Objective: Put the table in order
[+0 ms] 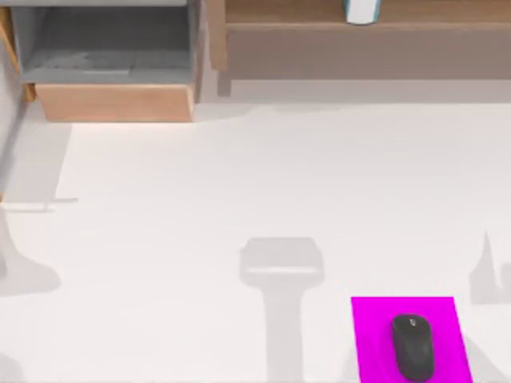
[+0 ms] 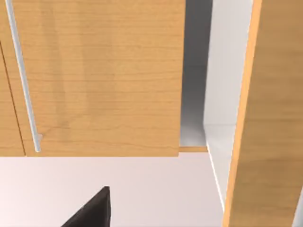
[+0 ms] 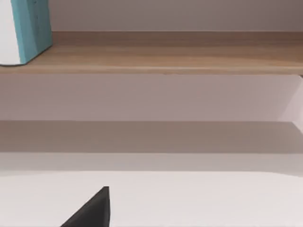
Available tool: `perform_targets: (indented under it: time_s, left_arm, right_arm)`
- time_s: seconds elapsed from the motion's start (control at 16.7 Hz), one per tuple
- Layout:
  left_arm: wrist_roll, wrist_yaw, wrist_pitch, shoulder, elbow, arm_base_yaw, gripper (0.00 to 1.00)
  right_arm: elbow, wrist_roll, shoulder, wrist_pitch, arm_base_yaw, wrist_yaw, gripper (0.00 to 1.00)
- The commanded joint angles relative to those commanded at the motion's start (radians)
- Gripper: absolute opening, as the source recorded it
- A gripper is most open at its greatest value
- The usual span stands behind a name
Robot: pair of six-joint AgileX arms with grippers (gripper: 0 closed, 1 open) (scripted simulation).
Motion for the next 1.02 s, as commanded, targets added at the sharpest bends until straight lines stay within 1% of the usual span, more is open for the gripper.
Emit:
perform_targets:
  time_s: [0.72, 0.78, 1.02]
  left_arm:
    - [0.000, 0.000, 0.000, 0.000, 0.000, 0.000, 0.02]
    - [0.000, 0.000, 0.000, 0.000, 0.000, 0.000, 0.00]
    - [0.000, 0.000, 0.000, 0.000, 0.000, 0.000, 0.00]
  right_arm:
    - [0.000, 0.000, 0.000, 0.000, 0.000, 0.000, 1.00]
    - [0.000, 0.000, 0.000, 0.000, 0.000, 0.000, 1.00]
    - [0.000, 0.000, 0.000, 0.000, 0.000, 0.000, 1.00]
